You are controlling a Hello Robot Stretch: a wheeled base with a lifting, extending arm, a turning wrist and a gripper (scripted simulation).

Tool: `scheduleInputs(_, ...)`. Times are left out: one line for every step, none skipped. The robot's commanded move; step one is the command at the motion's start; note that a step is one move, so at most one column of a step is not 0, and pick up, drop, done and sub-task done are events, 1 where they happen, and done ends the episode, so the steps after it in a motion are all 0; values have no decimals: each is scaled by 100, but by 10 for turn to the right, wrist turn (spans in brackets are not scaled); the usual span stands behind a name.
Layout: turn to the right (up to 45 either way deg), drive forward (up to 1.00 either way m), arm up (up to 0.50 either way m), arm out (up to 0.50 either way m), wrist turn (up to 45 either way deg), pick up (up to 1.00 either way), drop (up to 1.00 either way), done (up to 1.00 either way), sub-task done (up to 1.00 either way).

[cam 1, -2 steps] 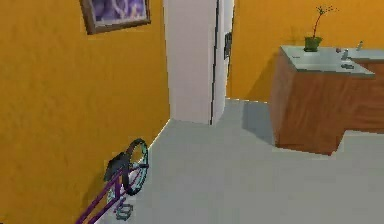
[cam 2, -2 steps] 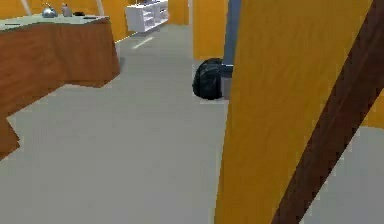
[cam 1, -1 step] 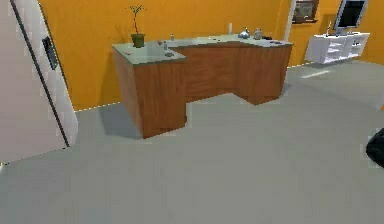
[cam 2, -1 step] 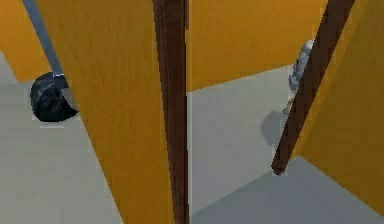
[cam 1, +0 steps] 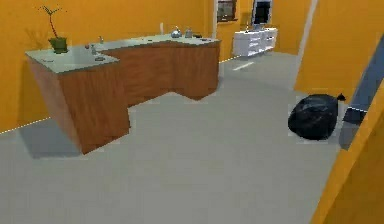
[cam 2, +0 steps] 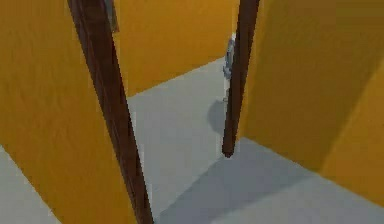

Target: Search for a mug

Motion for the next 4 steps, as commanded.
scheduleInputs(0, 65, 0, 0, 0, 0, 0, 0, 0)
scheduleInputs(30, 0, 0, 0, 0, 0, 0, 0, 0)
scheduleInputs(0, 100, 0, 0, 0, 0, 0, 0, 0)
scheduleInputs(0, 100, 0, 0, 0, 0, 0, 0, 0)
